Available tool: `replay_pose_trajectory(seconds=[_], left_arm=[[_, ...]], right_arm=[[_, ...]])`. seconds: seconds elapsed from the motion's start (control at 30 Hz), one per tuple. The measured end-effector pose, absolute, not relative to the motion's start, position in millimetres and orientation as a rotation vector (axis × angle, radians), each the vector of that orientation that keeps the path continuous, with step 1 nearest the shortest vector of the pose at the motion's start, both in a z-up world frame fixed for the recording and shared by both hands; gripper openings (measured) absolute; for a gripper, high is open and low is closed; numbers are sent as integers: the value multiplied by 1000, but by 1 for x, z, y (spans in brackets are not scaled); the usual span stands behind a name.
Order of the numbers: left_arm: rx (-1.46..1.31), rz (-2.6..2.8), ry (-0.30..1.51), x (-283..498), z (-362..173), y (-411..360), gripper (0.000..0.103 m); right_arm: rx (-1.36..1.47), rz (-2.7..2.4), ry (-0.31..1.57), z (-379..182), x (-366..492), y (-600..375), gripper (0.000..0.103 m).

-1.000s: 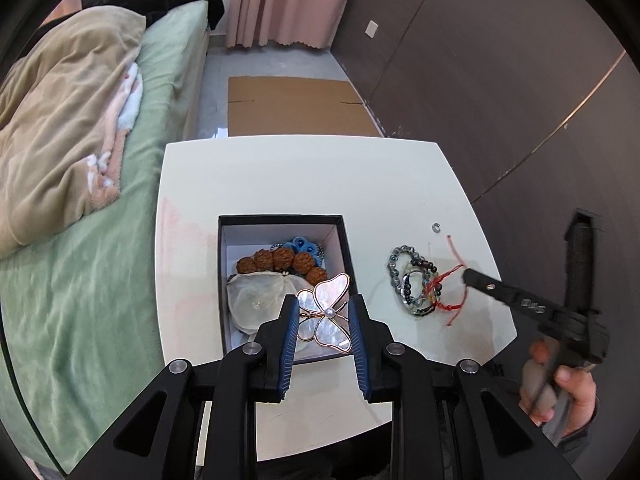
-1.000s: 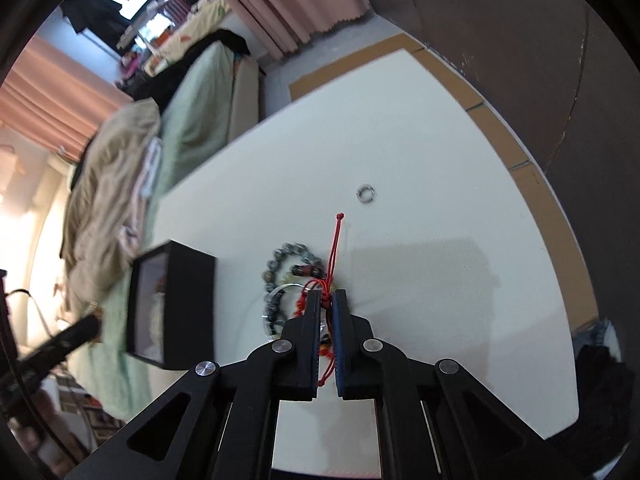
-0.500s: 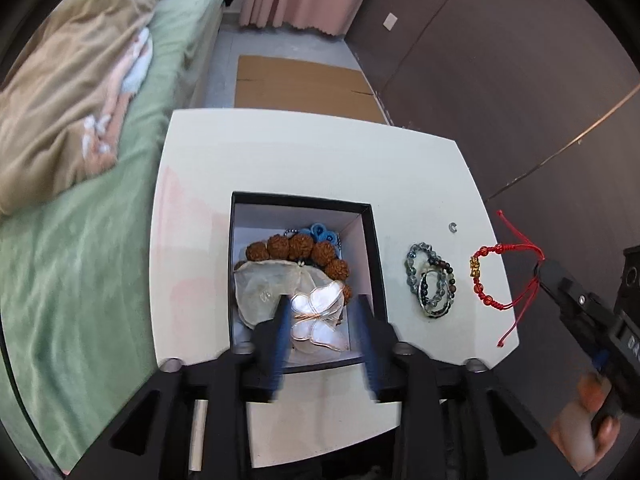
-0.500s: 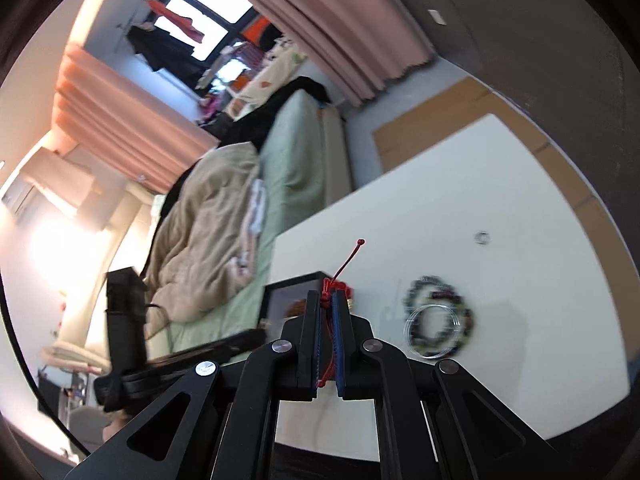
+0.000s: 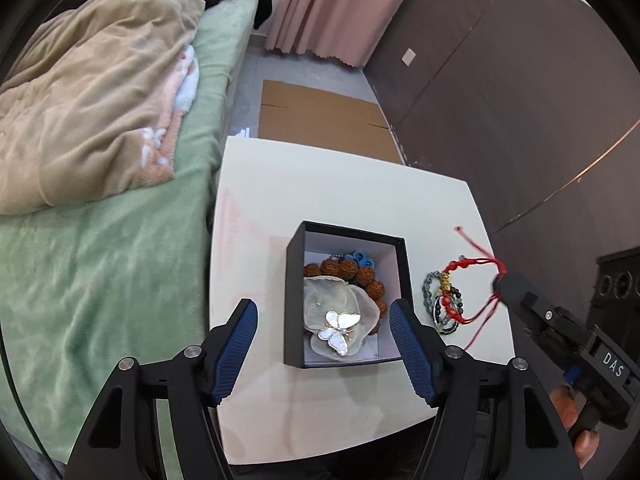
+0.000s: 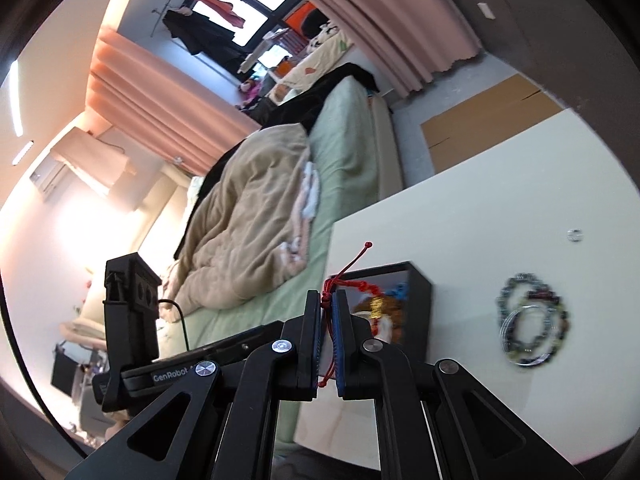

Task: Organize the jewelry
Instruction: 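Drop the butterfly into the black box with the left tool while the right tool drops the red bracelet in, then move the left tool to the silver bangle and close on it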

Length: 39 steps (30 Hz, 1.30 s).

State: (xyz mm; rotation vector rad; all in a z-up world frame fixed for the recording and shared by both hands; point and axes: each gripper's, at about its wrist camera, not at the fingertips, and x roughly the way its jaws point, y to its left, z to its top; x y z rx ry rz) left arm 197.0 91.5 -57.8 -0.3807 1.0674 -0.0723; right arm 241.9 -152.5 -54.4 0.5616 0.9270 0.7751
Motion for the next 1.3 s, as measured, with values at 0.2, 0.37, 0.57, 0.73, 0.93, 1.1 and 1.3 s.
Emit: replay_pose_trajectory(seconds=[0.2,0.37,0.57,0.73,0.93,1.1,1.3], left_arm=[[-372,-57,1055,194,-51,99,69],[-363,-87,1049,193,-51,90,69],[-328,-149,1048,196,-49,60,69],[-289,-203,1048,196,-46,31,69],[-266,-256,1062,199,-46,4,69],[-232,-279,1079,206,-49,-20,67],[-211,-299,1133,221,-64,-45,54]], right_arm=[[515,810,1005,-60,246,-117,24],[467,689,1049,-65,244,-133,57],[466,566,1015,-43,225,-178,68],[441,479,1038,-42,219,-207,72],[488,401,1090,-55,226,-235,72],[501,366,1103,-59,224,-251,72],[481,315,1095,-61,226,-268,72]])
